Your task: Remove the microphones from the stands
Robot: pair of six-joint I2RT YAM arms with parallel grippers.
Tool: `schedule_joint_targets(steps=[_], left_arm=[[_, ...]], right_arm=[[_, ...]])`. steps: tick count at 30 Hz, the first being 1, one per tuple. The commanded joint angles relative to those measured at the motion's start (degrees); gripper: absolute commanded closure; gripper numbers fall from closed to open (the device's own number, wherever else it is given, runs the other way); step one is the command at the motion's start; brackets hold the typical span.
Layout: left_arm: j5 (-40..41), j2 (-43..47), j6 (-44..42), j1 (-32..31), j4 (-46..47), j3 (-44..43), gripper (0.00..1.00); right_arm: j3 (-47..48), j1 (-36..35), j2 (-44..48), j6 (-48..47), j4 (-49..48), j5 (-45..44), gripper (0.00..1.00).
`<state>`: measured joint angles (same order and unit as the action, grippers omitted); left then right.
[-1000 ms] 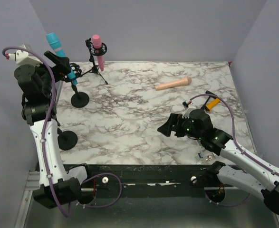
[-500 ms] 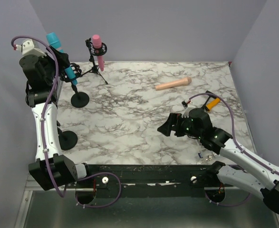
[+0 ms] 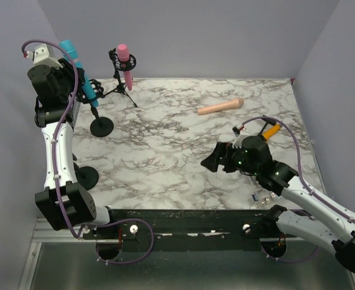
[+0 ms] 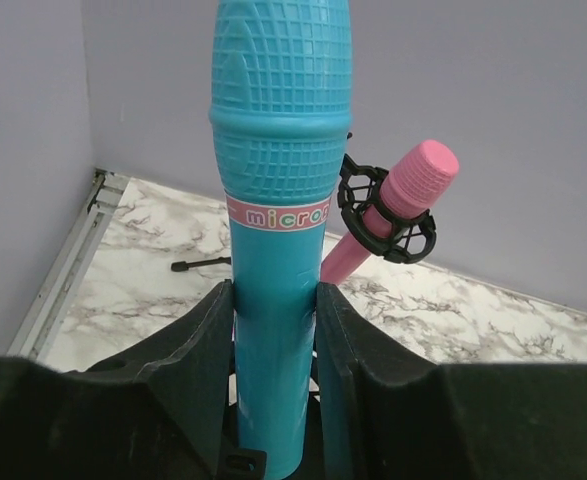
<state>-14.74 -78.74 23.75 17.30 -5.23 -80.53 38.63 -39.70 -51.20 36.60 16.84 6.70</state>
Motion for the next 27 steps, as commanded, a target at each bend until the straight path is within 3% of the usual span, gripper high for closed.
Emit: schedule_joint_targets(steps=[1,4,13,18,22,27], left_arm=[[-3.4,-0.06,-1.14,0.43,1.88,-2.16,0.7],[-3.33,0.37,-1.75,0.38,1.9,-2.55,0.78],[2.3,1.25,-3.03,-0.03,4.66,-11.33,0.86],[4.06,2.49,0.28,-0.1,4.94,-17.01,0.97],[-1.68,9.31,8.37,-0.75,8.12,-12.64,1.0],[-14.42,15.52,17.66,-5.26,12.13,0.6,1.0]], right_arm=[[2.74,-0.2,1.67,0.94,2.52,-1.52,0.0],[3.01,-0.2,2.49,1.46,3.13,-1.56,0.0],[4.36,-0.2,3.51,3.26,5.15,-1.43,0.0],[6.42,-0.2,3.56,3.77,7.84,-1.83,0.0],[7.2,-0.2,3.75,3.1,8.61,-3.5,0.0],[6.6,-0.19,2.92,3.43,3.74,-0.47,0.0]])
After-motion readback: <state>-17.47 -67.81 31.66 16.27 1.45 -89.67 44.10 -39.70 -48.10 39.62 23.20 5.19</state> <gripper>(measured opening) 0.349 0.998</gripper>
